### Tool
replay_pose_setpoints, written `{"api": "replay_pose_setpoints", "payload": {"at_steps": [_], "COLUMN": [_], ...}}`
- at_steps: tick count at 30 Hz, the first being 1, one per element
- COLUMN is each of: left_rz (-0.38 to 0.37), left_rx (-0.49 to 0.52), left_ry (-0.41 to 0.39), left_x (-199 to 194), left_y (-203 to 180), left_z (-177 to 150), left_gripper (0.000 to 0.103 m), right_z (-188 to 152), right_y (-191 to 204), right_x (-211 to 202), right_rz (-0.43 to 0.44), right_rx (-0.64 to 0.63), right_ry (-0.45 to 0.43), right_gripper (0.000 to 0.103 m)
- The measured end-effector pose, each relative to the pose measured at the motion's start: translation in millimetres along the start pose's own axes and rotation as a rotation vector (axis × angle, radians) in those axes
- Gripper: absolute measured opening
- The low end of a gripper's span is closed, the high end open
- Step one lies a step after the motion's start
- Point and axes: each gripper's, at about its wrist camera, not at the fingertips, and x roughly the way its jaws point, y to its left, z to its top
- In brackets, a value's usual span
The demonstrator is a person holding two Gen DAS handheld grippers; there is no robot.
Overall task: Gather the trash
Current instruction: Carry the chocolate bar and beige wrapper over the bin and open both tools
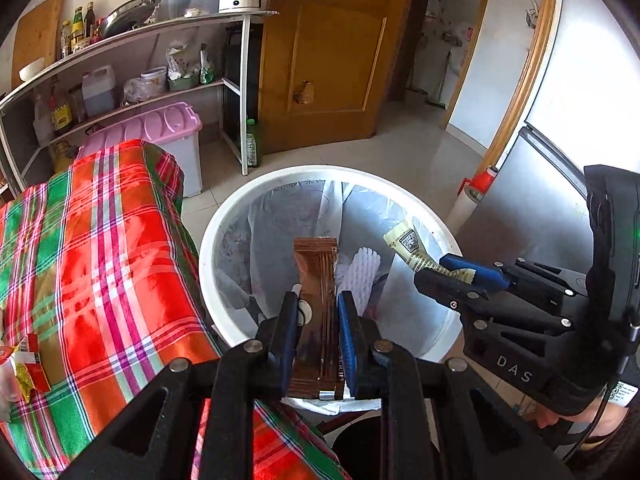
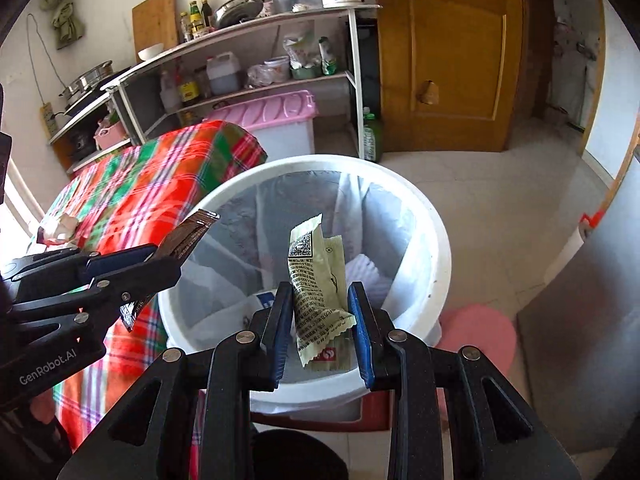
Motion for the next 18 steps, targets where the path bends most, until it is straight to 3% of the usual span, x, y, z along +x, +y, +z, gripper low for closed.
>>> {"api": "replay_pose_setpoints", "payload": {"at_steps": [4, 6, 8, 9, 11, 18], "left_rz": [0.012, 0.016, 0.037, 0.043, 0.036, 0.046], "left_rx": [-0.018, -0.024, -0.02, -0.02, -0.035, -0.03], "left_ry": [0.03, 0.037, 0.033, 0.028, 0.033, 0.025], "left_x": [15, 19, 19, 19, 18, 12], "left_y": [2, 4, 4, 5, 8, 10], "left_z": [4, 4, 3, 3, 1, -2], "left_gripper": [0.022, 0.028, 0.054, 0.057, 0.057, 0.057], "right_z": [4, 6, 7, 6, 5, 3], "right_y": [-3, -4, -3, -3, -3, -4], "right_x": [13, 19, 24, 25, 25, 17], "right_rz": [-0.019, -0.027, -0.031, -0.029, -0.026, -0.035], "right_rx": [-0.002, -0.01, -0.018, -0.019, -0.017, 0.006], "right_ry": [0.025, 0.04, 0.053, 0.057, 0.057, 0.033], "right_gripper": [0.03, 0.03, 0.031, 0.032, 0.041, 0.045]}}
